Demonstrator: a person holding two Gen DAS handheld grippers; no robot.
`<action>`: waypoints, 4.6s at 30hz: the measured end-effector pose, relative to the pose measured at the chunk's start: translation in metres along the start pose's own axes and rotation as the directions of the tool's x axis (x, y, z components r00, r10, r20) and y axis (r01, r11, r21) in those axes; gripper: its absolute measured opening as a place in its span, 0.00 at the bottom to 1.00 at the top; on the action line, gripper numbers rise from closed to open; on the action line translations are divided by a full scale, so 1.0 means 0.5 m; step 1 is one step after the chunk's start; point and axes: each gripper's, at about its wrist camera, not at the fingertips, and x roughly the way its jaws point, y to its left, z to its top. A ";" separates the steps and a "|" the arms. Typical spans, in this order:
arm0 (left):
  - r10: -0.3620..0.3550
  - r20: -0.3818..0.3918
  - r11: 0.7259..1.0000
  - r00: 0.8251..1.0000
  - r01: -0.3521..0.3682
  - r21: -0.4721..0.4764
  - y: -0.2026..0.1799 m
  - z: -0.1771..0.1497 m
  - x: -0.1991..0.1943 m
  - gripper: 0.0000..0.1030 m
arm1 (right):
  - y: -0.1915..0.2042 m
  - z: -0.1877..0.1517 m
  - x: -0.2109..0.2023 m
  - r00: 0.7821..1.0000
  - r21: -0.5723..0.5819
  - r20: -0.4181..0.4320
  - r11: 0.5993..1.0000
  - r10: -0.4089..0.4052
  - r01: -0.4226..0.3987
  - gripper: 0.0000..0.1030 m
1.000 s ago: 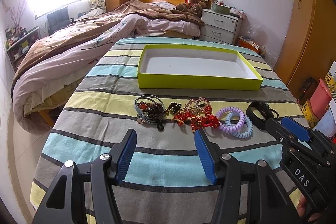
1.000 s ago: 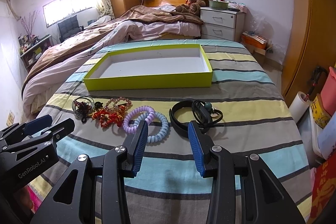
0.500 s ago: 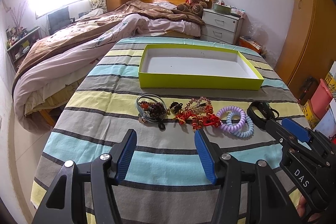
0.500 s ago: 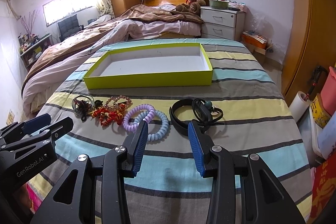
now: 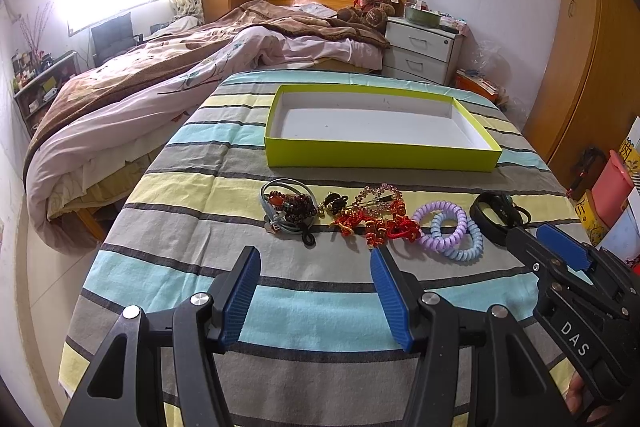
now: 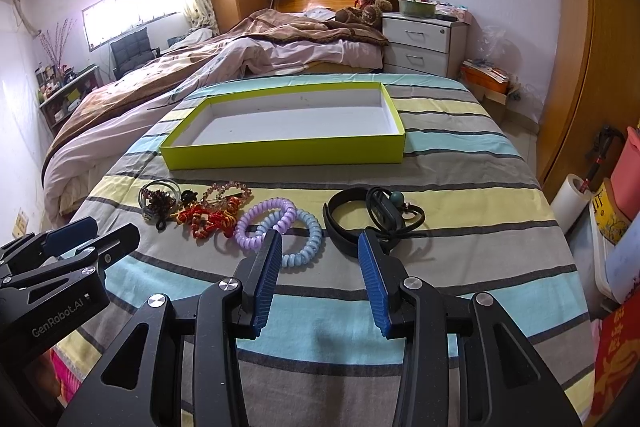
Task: Organize jewelry
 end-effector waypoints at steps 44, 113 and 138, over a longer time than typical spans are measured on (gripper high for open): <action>-0.099 -0.038 0.993 0.994 0.096 -0.063 0.068 0.017 0.033 0.55 | -0.098 0.024 -0.004 1.000 0.054 0.016 0.999 -0.010 0.009 0.49; -0.162 -0.089 0.986 0.983 0.159 -0.045 0.115 0.079 0.125 0.55 | -0.109 0.110 0.022 0.997 -0.004 0.042 0.997 0.072 -0.071 0.02; -0.114 -0.136 0.988 0.984 0.127 0.089 0.059 0.067 0.159 0.26 | -0.114 0.104 0.033 0.995 0.017 0.033 0.995 0.098 -0.098 0.02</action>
